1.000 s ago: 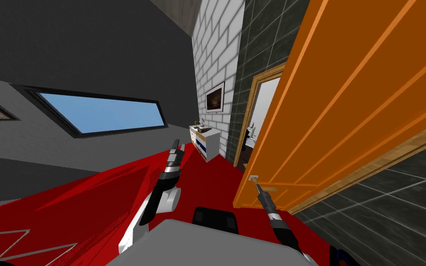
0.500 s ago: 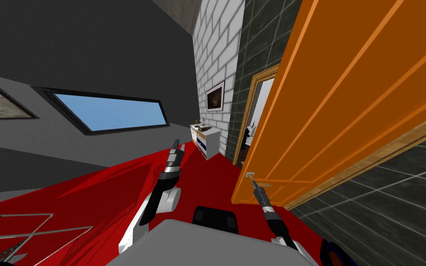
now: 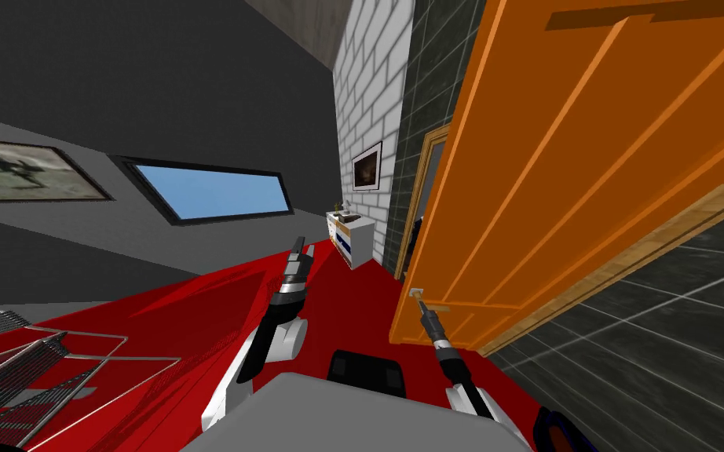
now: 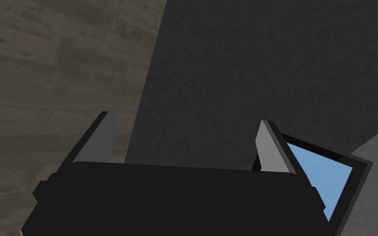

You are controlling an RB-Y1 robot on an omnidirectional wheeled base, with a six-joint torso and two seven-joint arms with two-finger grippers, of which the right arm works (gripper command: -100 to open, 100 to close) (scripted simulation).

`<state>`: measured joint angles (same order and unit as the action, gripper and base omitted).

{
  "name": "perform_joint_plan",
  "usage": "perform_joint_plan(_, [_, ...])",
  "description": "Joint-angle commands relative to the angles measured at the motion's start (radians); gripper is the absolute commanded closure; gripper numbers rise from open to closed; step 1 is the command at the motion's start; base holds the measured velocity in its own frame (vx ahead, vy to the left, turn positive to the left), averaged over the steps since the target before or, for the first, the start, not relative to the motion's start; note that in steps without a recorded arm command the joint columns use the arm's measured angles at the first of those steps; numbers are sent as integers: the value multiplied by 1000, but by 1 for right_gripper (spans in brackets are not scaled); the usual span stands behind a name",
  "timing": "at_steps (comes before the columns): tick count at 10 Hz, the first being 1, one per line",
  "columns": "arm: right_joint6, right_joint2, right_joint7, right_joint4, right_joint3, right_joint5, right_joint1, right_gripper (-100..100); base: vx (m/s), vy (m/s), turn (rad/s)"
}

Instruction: Pull the door open

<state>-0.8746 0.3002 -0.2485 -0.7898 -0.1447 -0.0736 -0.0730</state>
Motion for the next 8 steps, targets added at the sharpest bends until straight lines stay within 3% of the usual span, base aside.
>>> perform_joint_plan(1, [-25,17,-15,17,2,-5,-8,100,-60,29,219])
perform_joint_plan(3, [-72,49,-42,49,7,-14,-24,100,-153,18,259])
perform_joint_plan(4, [-72,49,-42,49,7,-14,-24,100,-134,-2,83])
perform_joint_plan(8, [-158,109,-94,107,14,-32,-53,100,-133,-23,195])
